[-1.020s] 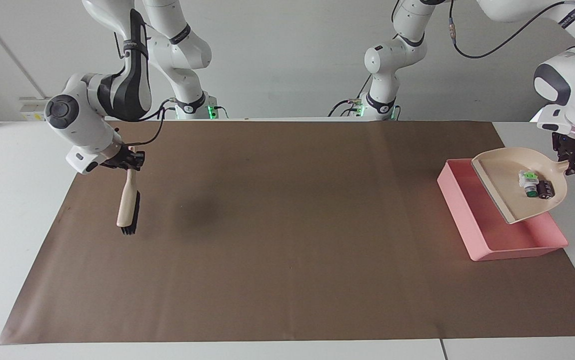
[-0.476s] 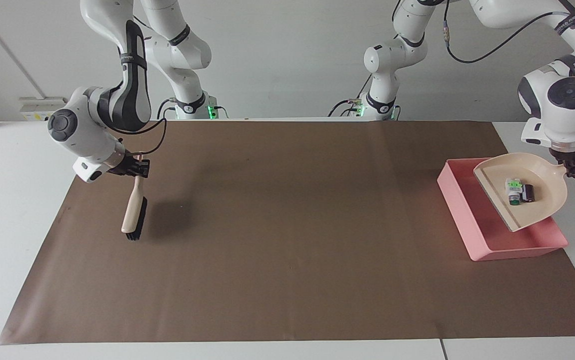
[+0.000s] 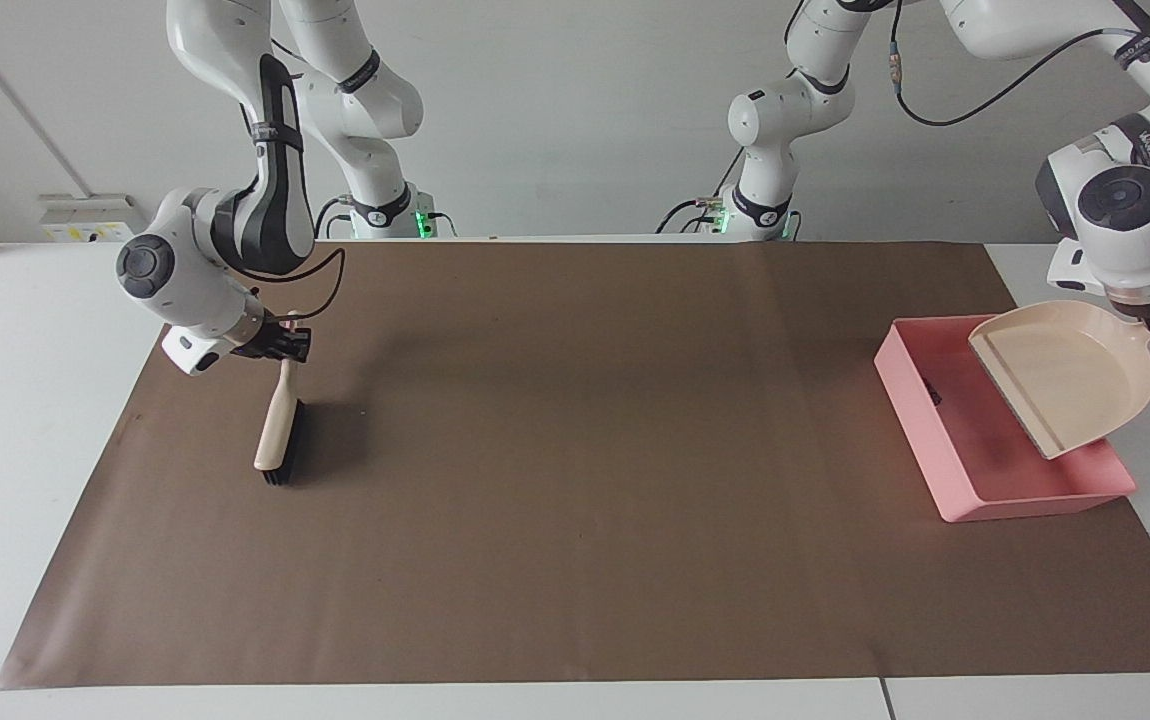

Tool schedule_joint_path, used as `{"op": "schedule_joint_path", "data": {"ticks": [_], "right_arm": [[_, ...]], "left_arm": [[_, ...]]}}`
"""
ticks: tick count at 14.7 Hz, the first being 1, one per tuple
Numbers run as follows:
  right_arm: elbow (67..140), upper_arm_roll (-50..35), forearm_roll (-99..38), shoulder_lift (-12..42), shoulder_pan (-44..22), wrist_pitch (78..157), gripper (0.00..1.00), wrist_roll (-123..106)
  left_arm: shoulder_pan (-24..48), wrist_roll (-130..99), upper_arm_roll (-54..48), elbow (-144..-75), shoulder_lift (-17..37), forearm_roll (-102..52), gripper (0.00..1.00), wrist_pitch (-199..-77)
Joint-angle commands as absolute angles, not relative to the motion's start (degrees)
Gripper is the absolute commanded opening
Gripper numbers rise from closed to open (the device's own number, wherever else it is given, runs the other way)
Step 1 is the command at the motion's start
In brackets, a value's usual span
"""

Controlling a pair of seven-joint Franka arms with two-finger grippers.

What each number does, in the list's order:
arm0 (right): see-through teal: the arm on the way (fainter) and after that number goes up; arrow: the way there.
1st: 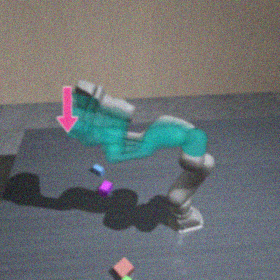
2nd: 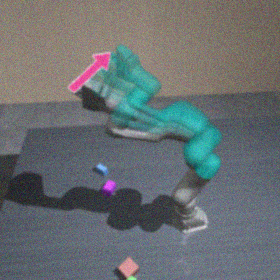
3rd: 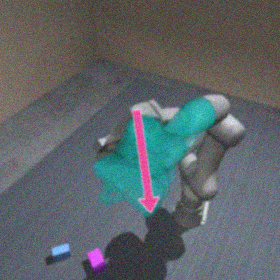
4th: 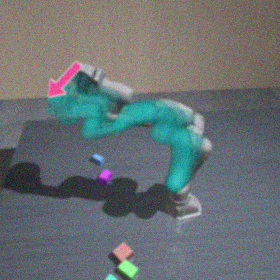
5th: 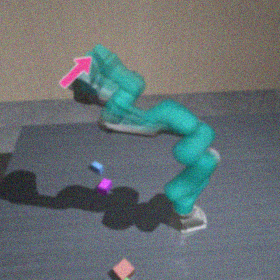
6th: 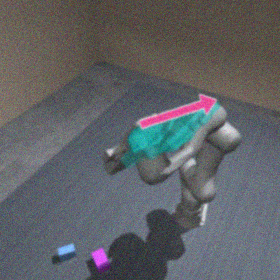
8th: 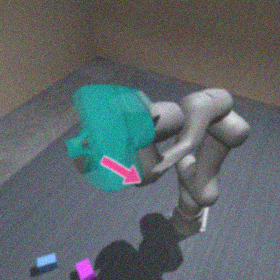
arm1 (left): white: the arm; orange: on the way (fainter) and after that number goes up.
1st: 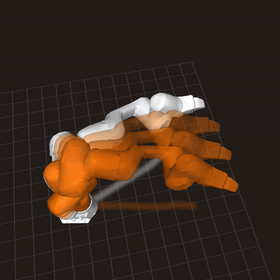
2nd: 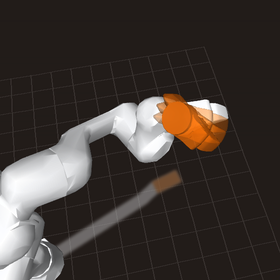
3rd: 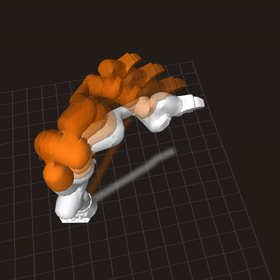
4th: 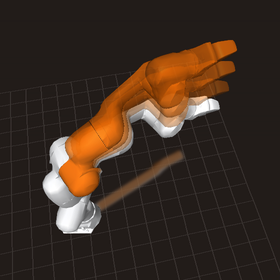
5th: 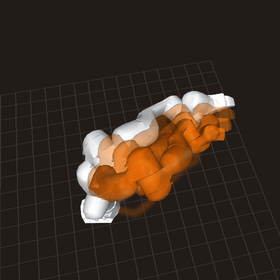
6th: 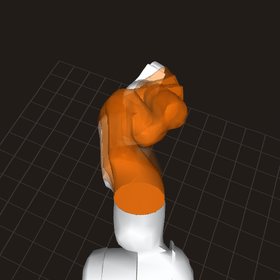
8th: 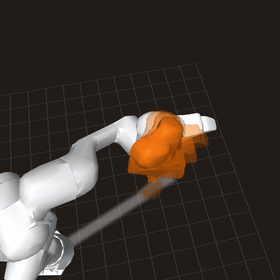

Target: Clean e-waste and dump in bin

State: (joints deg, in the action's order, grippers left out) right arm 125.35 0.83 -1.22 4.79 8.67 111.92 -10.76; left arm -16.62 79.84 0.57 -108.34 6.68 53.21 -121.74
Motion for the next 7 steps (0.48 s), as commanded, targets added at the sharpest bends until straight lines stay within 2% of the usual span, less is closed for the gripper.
{"op": "schedule_joint_path", "data": {"ticks": [1,2,3,4,5,7], "right_arm": [[125.9,0.3,-1.9,4.6,9.1,112.2,0.14,-11.9],[125.7,0.3,-1.9,4.6,8.4,111.7,0.30,-11.9],[125.3,0.3,-1.8,4.7,7.8,111.2,0.53,-11.8],[125.2,0.3,-1.8,4.6,7.9,111.1,0.82,-12.0],[125.2,0.3,-1.8,4.5,7.9,110.9,1.00,-12.0],[124.9,0.3,-1.8,4.2,7.8,110.8,1.00,-12.1]], "left_arm": [[-16.1,79.1,0.7,-107.6,5.5,56.9,0.00,-120.1],[-15.9,79.8,0.5,-106.9,5.0,57.0,0.00,-118.4],[-15.3,80.4,0.4,-106.7,4.1,57.1,0.00,-117.1],[-14.3,80.5,0.4,-106.6,3.1,57.2,0.00,-115.9],[-12.7,80.0,0.4,-106.6,2.5,58.5,0.00,-113.7],[-8.1,75.5,0.3,-106.7,2.1,66.6,0.00,-108.0]]}}
